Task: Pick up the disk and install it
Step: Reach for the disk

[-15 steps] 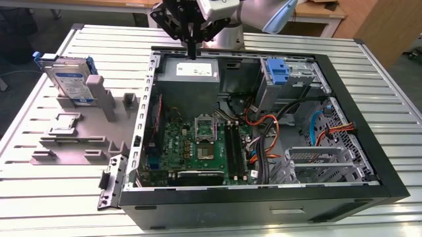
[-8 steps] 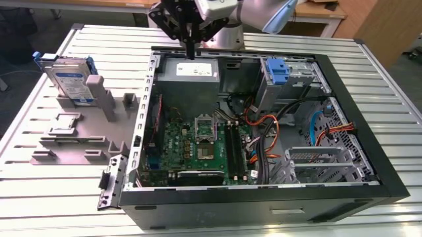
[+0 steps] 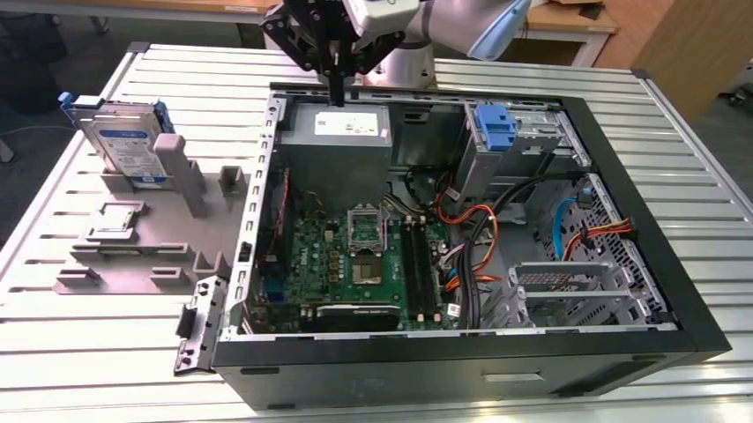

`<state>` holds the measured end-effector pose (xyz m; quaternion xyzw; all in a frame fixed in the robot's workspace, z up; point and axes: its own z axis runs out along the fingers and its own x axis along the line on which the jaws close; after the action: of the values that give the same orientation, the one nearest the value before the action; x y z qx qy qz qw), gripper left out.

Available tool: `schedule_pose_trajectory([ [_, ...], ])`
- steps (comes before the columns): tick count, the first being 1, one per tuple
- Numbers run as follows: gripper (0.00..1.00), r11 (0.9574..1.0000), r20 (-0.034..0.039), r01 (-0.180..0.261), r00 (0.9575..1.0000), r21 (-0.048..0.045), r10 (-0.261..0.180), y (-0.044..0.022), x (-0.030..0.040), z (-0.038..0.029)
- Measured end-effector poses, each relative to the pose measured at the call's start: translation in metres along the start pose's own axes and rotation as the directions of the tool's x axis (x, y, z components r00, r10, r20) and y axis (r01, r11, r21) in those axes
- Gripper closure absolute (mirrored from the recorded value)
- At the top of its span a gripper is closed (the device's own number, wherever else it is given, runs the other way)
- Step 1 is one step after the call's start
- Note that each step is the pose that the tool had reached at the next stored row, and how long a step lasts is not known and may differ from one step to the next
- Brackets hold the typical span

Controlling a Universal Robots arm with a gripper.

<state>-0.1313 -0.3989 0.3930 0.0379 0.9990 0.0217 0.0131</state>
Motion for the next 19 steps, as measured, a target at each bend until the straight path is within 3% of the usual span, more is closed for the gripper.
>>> schedule_pose_trajectory([
  [6, 0.9, 1.0, -0.0001, 0.0, 1.0, 0.0001, 0.0, 0.0005, 0.0027, 0.0002],
  [12, 0.9, 1.0, 0.0, 0.0, 1.0, 0.0, 0.0, 0.0055, 0.0042, 0.0005],
  [19, 0.9, 1.0, 0.0, 0.0, 1.0, 0.0, 0.0, 0.0051, 0.0162, 0.0004],
])
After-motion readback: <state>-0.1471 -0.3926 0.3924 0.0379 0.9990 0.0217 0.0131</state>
